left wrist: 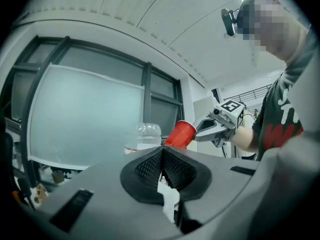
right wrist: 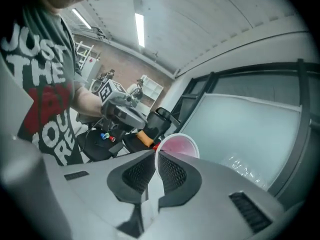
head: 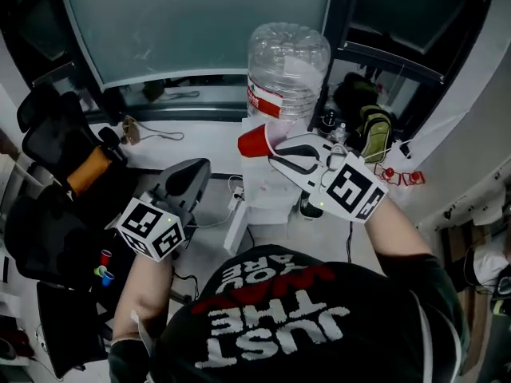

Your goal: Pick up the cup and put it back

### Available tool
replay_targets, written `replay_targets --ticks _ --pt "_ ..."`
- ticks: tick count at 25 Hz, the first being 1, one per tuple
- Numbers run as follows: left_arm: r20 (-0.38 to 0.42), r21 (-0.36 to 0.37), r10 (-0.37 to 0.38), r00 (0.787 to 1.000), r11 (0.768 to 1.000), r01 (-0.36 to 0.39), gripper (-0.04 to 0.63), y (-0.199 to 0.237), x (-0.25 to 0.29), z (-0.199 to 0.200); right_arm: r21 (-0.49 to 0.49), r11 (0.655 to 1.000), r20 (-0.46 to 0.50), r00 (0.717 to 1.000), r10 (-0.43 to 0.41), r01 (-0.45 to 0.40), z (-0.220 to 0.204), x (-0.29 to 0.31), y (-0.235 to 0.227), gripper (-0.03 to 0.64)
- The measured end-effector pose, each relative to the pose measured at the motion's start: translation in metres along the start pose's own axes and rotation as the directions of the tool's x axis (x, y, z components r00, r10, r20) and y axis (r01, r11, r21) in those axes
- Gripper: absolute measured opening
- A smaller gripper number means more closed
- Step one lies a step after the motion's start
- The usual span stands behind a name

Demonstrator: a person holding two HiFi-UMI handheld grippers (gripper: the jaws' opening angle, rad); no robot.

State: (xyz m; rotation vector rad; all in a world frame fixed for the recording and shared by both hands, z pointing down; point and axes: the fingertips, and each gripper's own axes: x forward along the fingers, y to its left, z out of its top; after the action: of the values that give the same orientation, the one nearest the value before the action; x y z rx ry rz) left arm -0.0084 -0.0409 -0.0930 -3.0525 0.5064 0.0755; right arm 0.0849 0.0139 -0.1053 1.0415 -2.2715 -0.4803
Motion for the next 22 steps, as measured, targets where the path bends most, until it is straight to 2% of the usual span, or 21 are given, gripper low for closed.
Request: replay_targets --ticks 3,7,22 --pt "0.015 0.039 0.008 1.0 0.999 -0.008 0.008 0.002 0.003 0.016 0.015 1.0 0.037 0.999 -0.016 0.015 0.015 -0.012 -0.016 0.046" --pt "0.028 0.033 0.016 0.999 0.999 -0.017 0.008 0.002 0.004 0.027 -0.003 0.999 0.047 0.998 -0.038 0.038 0.025 -0.019 -0.027 0.046" --pt "0.033 0.034 0.023 0.999 0.999 -0.024 0.008 0.005 0.002 0.024 -0.016 1.0 0.043 0.999 -0.019 0.02 0.029 -0.011 -0.02 0.046"
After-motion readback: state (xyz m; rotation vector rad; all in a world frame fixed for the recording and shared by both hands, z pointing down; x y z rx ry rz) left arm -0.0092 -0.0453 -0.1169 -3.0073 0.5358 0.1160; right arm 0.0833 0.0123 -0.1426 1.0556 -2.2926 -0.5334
